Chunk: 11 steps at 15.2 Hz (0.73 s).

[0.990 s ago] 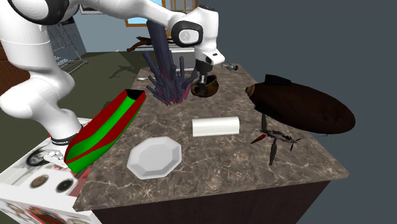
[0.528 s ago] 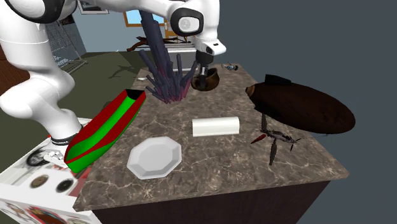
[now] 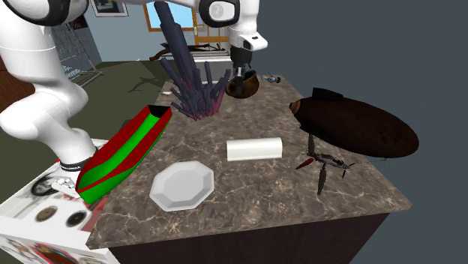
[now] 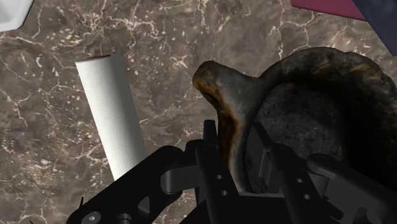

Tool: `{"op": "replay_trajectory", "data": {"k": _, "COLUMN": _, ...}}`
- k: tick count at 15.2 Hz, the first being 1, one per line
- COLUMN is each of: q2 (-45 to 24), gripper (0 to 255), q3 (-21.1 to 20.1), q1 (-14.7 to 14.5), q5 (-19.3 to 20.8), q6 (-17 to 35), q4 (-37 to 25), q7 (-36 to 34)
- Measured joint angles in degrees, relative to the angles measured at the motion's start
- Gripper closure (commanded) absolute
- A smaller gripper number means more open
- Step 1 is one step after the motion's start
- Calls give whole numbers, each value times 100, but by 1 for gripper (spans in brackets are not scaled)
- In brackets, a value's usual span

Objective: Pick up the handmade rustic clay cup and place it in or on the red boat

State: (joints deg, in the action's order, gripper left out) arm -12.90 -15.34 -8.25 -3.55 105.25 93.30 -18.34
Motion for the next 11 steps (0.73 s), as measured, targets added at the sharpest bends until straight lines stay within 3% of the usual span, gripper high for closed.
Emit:
{"op": "replay_trajectory", "data": {"k": 3, "q2": 146, "gripper": 255, "q3": 4, "q1": 27, "q5": -36, "q6": -115, "q4": 15, "q7": 18}}
{"op": "replay_trajectory", "data": {"k": 11, "q2": 1952, "gripper": 255, "q3": 180, "q1": 296, "q5": -512, "q6": 166, "q4": 2122, "q7": 619}}
